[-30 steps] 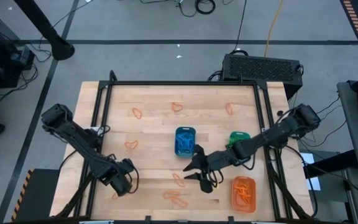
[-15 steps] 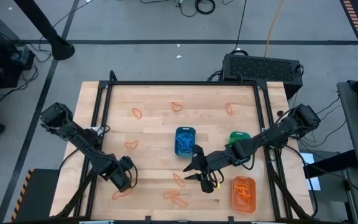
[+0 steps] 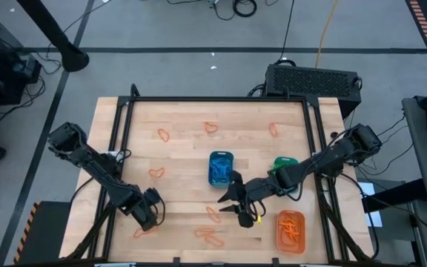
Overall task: Sort rubber bands into baskets
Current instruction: Put the orange rubberband into the orange bin
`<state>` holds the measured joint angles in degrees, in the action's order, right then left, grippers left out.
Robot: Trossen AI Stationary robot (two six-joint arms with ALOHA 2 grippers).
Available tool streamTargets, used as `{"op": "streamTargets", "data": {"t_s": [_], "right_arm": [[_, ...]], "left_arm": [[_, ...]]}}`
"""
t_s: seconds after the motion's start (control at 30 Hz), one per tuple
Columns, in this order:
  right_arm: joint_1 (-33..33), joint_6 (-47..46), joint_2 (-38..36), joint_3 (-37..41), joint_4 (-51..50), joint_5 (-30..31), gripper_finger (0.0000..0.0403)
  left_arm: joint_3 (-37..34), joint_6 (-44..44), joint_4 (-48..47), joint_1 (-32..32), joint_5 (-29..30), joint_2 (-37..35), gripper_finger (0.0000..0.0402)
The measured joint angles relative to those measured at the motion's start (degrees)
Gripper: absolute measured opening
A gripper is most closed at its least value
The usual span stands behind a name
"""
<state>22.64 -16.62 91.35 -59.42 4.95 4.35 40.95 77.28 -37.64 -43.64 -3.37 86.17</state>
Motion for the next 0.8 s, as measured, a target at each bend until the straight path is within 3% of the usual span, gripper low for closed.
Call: {"op": "streamTargets", "data": {"t_s": [0.07, 0.13, 0.37, 0.8], "right_arm": [[-0.09, 0.00, 0.00, 0.00, 0.00, 0.01, 0.0132], [-0.13, 0.17, 0.00, 0.00, -0.02, 0.01, 0.0132], [-0.11, 0.85, 0.00, 0.00, -0.01, 0.01, 0.0132], [-1.42, 1.42, 0.00, 0.00, 1.08, 1.71, 0.0132]], "left_arm": [[0.00, -0.26, 1.04, 0.00, 0.11, 0.04, 0.0027], [0.02, -1.18, 1.57, -0.02, 0.46, -0.02, 0.0010], [2.61, -2.87, 1.71, -0.04, 6.25, -1.73, 0.0004], [5.80, -4.65, 5.24, 0.46, 28.43, -14.59, 0.0001]]}}
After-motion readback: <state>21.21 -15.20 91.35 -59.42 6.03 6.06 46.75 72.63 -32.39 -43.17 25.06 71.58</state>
